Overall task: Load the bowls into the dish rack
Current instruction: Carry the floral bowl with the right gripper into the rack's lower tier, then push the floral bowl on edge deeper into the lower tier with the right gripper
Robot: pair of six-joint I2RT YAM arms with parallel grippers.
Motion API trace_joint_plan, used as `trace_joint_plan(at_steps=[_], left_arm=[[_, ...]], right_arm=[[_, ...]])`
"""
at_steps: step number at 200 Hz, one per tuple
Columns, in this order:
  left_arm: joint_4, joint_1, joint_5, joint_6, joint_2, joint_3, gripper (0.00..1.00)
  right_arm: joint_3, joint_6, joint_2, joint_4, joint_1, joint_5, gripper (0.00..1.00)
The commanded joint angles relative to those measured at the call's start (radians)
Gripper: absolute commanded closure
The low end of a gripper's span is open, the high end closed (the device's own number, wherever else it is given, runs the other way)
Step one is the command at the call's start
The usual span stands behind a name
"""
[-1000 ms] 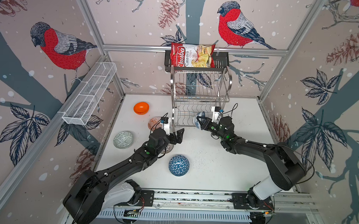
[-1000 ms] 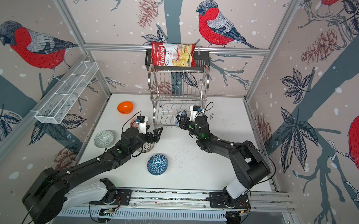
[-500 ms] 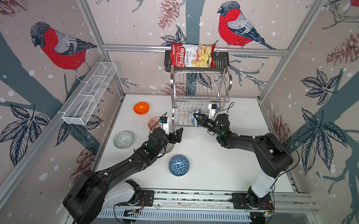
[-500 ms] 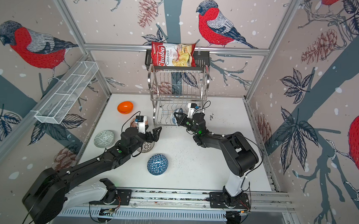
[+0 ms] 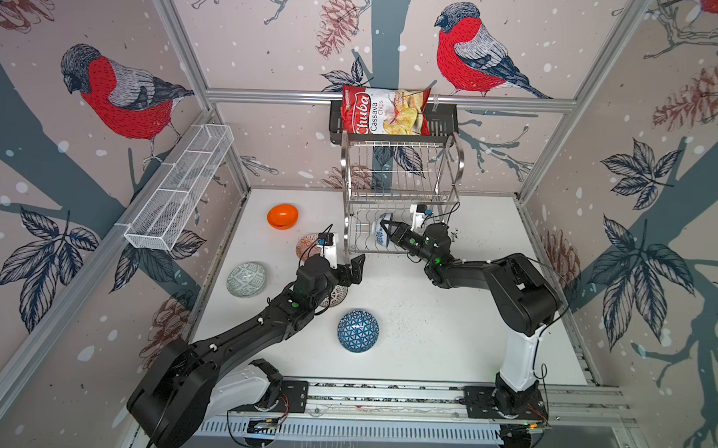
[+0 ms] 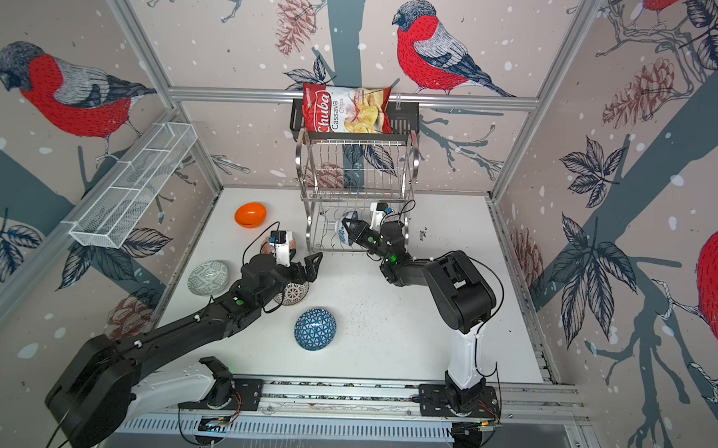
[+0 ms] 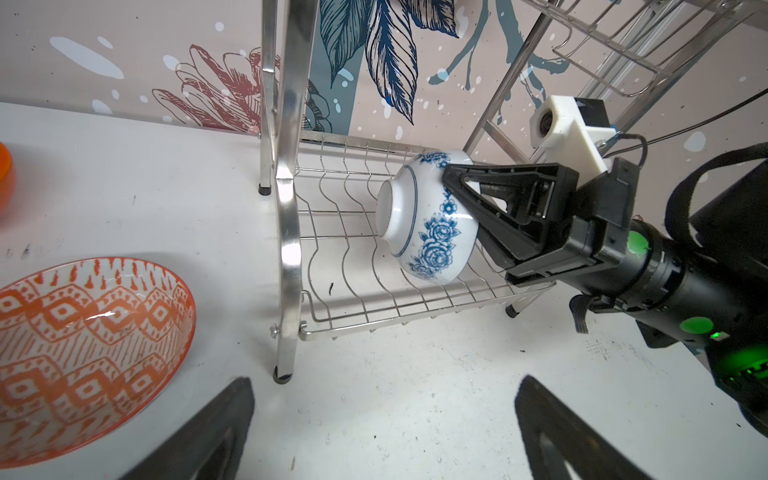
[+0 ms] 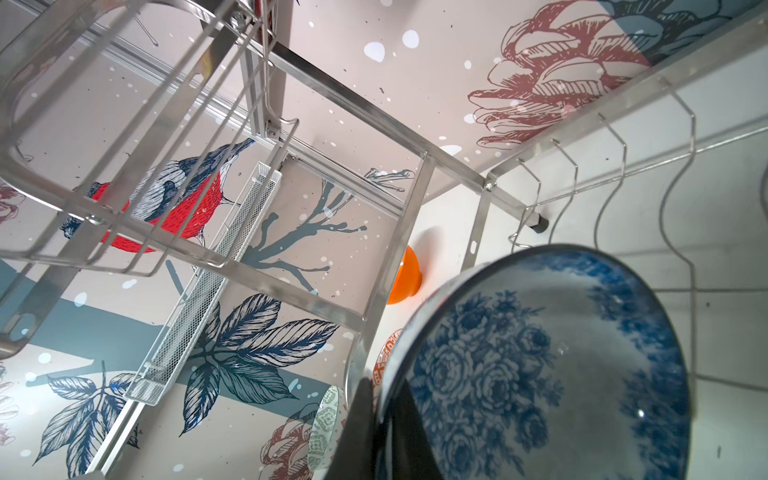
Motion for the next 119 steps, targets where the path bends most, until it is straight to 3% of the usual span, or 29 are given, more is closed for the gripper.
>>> trace_joint_plan(at_steps=[1,119], left_arm=[[0.047,0.012,0.009,-0.022,0.011,-0.002,0.02],[0.069,0.015,-0.001,-0.012,0.031,0.002,0.02]], right_arm=[[0.038,0.041,0.023,0.117,0.0,-0.025,1.0],[0.26,0.137,0.218,0.14,0.0,-0.047,1.0]])
